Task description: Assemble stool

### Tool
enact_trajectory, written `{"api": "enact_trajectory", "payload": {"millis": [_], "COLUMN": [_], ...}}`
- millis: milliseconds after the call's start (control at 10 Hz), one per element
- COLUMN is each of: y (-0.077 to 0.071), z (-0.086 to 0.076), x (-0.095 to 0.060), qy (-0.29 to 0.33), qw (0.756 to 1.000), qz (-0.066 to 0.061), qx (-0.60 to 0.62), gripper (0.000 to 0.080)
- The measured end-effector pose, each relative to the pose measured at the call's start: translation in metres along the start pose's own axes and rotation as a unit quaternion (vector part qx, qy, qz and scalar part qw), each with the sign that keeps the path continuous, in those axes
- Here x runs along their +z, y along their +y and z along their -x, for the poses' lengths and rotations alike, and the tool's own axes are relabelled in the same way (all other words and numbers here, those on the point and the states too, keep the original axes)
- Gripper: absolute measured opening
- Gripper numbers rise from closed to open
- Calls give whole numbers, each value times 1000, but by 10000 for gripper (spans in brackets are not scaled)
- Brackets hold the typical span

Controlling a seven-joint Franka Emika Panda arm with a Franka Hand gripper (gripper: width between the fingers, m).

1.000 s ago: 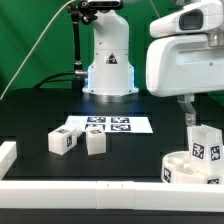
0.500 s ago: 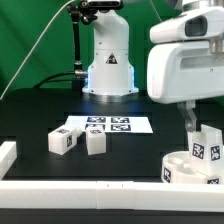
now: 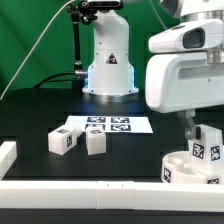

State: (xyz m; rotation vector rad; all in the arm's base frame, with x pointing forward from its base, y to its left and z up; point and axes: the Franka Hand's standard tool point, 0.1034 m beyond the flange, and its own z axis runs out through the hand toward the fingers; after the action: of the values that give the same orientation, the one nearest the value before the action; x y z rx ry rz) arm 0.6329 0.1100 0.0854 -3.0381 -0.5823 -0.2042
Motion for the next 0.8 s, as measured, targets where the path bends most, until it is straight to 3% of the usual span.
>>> {"api": "enact_trajectory", "payload": {"millis": [100, 200, 600, 800], "y": [1, 1, 1, -1], "z": [0, 0, 0, 0], "x": [0, 0, 0, 0], "qy": [0, 0, 0, 0], "qw": [1000, 1000, 1000, 994], "qz": [0, 0, 0, -2], "qx": [1, 1, 16, 111], "gripper": [389, 334, 334, 334]}}
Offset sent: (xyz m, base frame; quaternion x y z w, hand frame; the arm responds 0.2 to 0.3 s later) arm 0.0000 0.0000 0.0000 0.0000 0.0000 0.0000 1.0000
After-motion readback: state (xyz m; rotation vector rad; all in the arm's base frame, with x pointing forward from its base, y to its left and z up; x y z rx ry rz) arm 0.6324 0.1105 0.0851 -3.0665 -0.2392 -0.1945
